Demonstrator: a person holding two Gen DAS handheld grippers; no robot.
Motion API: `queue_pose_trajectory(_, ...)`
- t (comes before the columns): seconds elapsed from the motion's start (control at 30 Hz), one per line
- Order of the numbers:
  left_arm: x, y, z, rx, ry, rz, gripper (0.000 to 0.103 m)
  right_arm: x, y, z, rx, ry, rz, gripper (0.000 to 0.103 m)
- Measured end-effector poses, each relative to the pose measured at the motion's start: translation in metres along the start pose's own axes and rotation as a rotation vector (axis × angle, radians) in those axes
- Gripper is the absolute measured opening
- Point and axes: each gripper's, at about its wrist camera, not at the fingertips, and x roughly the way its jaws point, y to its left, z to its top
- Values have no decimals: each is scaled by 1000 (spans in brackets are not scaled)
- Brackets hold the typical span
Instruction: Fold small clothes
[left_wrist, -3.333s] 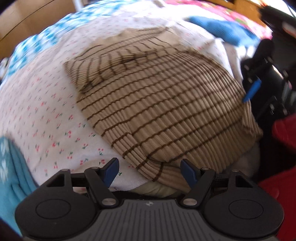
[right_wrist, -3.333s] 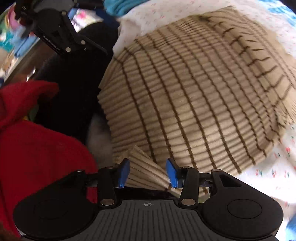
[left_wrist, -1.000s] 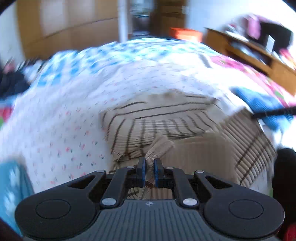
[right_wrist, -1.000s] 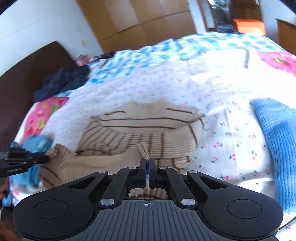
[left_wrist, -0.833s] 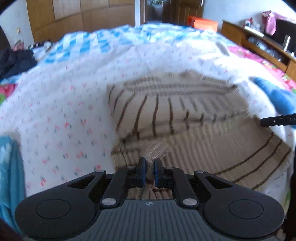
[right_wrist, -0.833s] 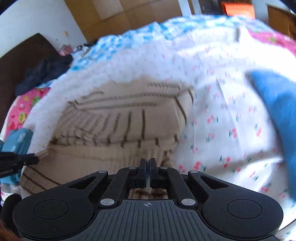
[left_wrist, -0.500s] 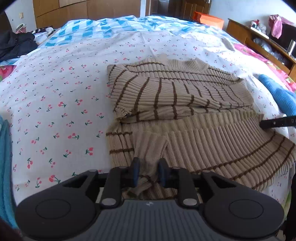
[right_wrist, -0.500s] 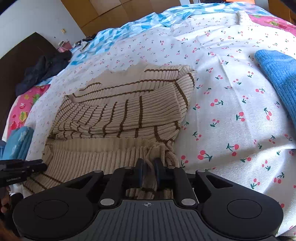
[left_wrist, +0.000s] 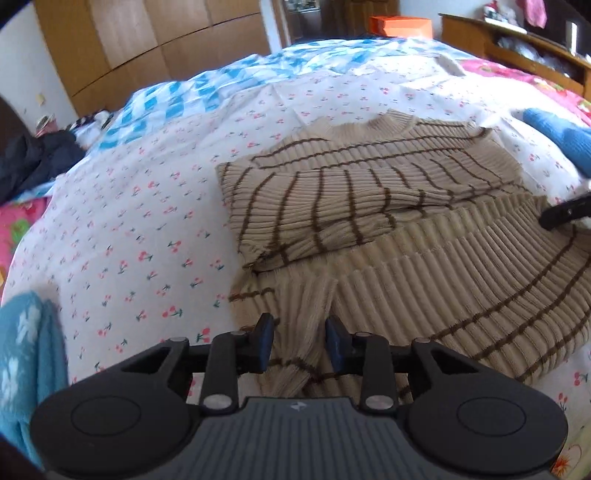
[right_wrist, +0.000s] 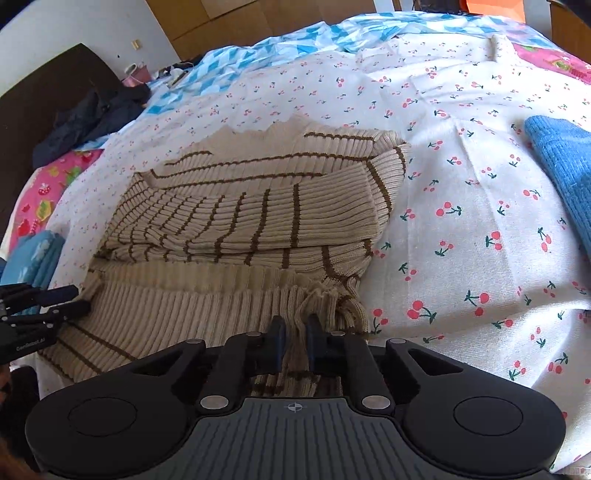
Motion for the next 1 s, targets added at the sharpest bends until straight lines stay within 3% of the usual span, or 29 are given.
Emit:
queue_pose_trajectory(0.07,6,-7,-1,22,24,-4,38,2,-1,0,4,12,7,13)
queue_pose_trajectory(0.2,17,-11,0,58,37,64,38,2,3,0,-26,26,10,18)
queue_pose_trajectory(0.27,19,-3,3,26,44,71,36,3,3,1,-40,35,7,19)
queue_pose_trajectory(0.37,18,14,7,-42,66,52,20,9,2,2,-46,60,2,19)
queue_pose_trajectory(0.47,18,29,7,-104,75,39,16,4,1,3,-26,43,11,13)
queue_pose_trajectory(0.53,8,40,8,-187,64,-12,15,-10,3,4,-22,5,35,8)
queue_pose_trajectory(0.8,-45,69,31,-378,-115,-152,14,-72,0,32,82,-216,147,6)
queue_pose_trajectory(1.0,-56,96,60,-437,-250,-145,14,-88,-6,67,94,-364,110,6)
